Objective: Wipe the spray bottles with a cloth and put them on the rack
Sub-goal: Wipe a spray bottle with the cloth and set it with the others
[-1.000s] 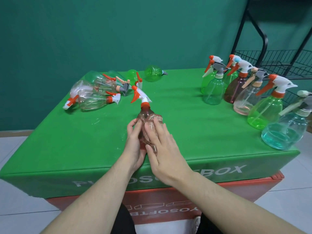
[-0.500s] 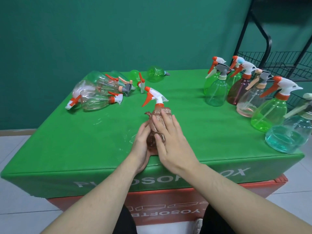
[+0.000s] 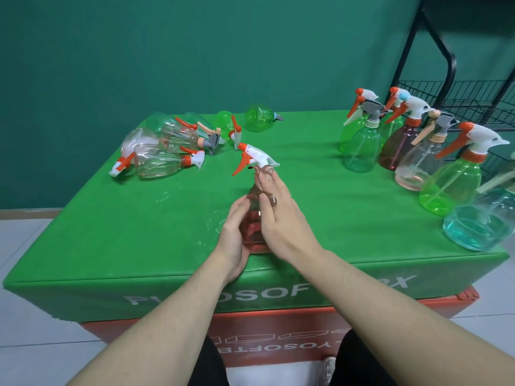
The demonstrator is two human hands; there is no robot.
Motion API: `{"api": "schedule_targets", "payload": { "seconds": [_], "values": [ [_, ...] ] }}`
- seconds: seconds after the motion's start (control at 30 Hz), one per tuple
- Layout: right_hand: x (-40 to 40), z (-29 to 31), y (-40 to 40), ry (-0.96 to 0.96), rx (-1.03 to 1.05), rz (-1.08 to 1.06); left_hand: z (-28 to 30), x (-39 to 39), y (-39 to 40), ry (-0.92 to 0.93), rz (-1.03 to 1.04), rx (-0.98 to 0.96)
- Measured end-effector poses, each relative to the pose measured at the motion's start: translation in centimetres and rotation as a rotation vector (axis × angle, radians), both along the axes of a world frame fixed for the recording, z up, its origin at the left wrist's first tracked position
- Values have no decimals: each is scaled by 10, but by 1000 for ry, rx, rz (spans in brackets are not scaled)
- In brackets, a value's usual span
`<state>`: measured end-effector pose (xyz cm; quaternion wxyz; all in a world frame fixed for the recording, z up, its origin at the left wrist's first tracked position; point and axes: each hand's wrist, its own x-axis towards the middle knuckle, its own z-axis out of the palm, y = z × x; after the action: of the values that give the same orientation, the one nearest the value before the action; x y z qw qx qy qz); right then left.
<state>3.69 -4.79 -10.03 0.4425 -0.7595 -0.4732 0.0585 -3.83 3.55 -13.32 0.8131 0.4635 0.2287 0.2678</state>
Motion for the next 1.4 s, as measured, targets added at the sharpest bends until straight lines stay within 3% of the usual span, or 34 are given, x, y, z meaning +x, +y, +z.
{"api": "schedule_targets", "payload": {
  "seconds": [0.53, 0.8, 1.13, 1.4],
  "values": [
    [-31, -34, -47, -233, -201, 103, 2, 2, 1, 1, 149, -52],
    [-30, -35, -44, -291, -154, 111, 5, -1, 2, 23, 18, -139],
    [-7, 4, -6, -116, -24, 24, 3, 3, -2, 15, -24, 74],
    [-1, 15, 5, 110, -4, -12, 1, 0, 0, -33, -11, 37]
  ]
}}
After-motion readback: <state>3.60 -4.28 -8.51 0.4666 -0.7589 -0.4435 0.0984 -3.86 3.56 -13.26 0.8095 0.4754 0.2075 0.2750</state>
